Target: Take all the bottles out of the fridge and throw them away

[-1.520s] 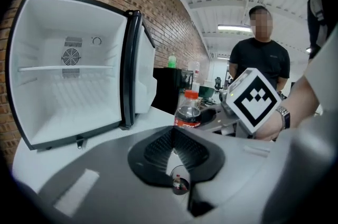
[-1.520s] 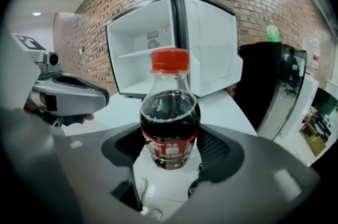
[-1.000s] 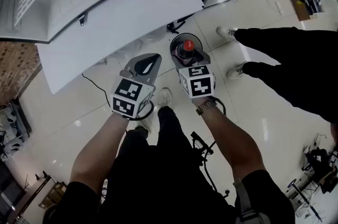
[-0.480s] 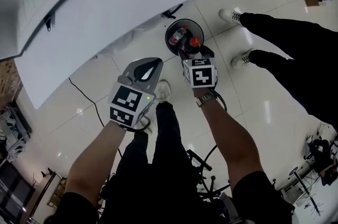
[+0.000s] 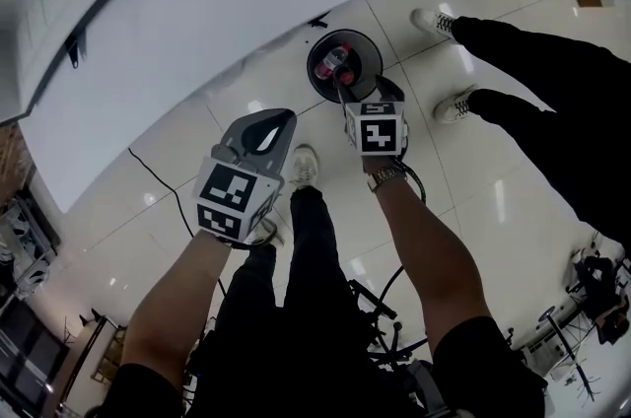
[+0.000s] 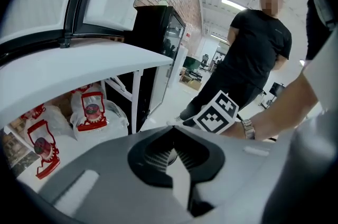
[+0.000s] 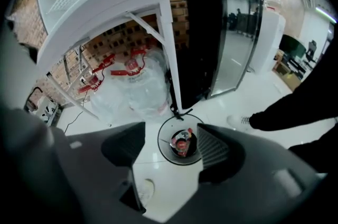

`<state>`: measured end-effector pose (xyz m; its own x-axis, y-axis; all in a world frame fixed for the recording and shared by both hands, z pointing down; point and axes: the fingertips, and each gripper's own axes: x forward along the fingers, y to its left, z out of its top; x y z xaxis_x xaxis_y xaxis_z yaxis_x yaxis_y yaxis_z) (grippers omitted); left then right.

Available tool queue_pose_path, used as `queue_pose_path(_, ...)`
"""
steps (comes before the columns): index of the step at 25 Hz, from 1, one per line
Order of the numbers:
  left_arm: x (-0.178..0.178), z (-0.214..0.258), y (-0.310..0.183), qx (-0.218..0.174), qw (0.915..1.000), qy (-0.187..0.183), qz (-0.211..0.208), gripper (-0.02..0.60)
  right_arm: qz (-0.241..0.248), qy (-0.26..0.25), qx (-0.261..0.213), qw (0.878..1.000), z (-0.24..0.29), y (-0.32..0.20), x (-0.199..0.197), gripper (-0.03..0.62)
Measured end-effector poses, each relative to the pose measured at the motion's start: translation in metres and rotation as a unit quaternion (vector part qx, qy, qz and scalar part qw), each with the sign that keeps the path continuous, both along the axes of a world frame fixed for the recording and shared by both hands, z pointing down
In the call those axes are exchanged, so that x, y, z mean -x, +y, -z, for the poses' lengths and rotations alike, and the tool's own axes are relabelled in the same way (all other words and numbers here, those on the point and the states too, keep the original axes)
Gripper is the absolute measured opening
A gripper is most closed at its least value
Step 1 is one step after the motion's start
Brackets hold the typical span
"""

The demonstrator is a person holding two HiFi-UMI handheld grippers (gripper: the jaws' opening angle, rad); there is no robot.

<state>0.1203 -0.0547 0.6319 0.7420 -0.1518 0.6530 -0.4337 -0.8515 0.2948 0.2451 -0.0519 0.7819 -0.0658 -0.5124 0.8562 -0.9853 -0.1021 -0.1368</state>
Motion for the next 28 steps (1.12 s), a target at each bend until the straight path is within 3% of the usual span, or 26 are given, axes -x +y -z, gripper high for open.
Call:
queue_pose_path(16,0.010,0.004,0.002,0.000,0.9999,-0.002,0.010,0.003,0.017,-0.022,0.012,1.000,-0.001,0.021,0.023,0.308)
queue_pose_path(28,0.021,0.057,0.008,-0.030,0.9992,0.011,0.023,0.003,0.043,-0.011,-0.023,0.999,0.065,0.022,0.041,0.284)
